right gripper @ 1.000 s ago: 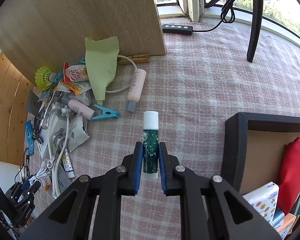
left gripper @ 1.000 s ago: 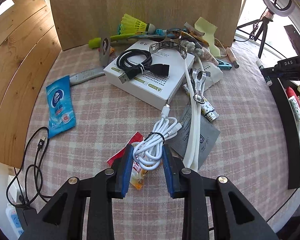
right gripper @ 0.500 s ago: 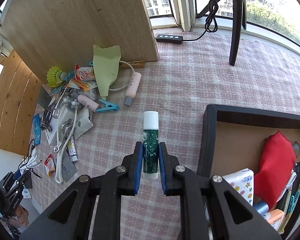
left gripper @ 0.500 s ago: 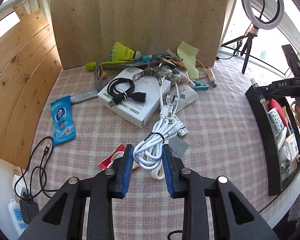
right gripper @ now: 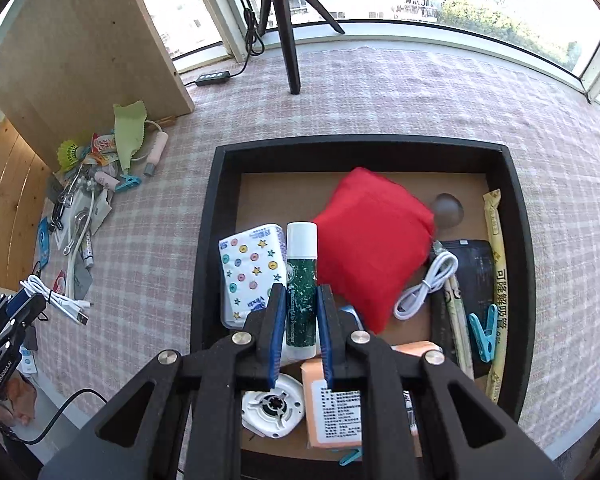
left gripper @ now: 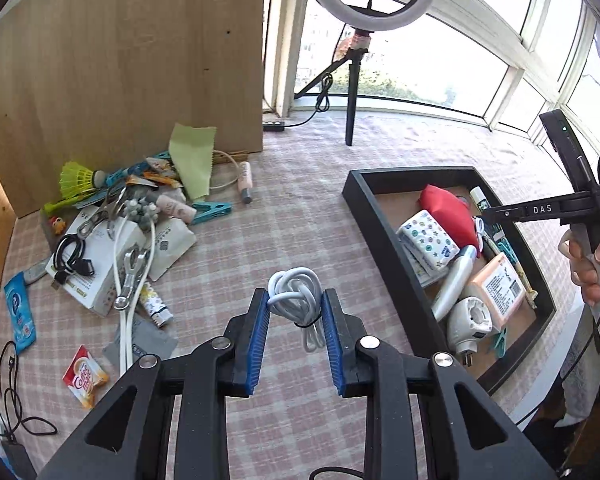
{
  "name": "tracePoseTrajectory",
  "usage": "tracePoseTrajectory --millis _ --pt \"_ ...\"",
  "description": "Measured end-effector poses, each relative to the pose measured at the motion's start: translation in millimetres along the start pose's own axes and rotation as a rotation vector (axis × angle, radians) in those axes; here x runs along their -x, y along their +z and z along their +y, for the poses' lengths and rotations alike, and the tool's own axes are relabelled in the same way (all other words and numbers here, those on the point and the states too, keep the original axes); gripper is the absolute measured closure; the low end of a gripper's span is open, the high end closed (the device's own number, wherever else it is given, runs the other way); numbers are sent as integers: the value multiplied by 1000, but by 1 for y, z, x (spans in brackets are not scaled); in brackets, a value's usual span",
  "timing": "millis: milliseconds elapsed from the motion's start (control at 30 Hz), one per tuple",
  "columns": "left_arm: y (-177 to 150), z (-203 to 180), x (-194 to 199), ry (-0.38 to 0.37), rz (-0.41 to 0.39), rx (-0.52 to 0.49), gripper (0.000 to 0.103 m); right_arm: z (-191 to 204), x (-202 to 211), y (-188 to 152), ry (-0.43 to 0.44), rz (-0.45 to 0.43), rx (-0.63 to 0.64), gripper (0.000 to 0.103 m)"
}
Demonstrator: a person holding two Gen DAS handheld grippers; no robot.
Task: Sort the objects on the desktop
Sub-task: 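Carry the cable and lip balm into the tray and open both tools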
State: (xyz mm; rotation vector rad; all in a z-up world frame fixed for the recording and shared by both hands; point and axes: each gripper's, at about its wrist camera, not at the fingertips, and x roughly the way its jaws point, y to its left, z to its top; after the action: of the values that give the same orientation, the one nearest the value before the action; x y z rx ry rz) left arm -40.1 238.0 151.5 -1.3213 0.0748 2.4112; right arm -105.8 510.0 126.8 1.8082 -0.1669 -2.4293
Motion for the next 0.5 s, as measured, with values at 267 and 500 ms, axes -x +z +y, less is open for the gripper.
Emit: tracePoseTrajectory --millis 267,500 --pt "29 -116 -39 -187 71 -154 86 -80 12 -27 -50 -15 -140 88" --pt "43 -171 -43 -195 57 -272 55 -110 26 -37 -30 -47 -196 78"
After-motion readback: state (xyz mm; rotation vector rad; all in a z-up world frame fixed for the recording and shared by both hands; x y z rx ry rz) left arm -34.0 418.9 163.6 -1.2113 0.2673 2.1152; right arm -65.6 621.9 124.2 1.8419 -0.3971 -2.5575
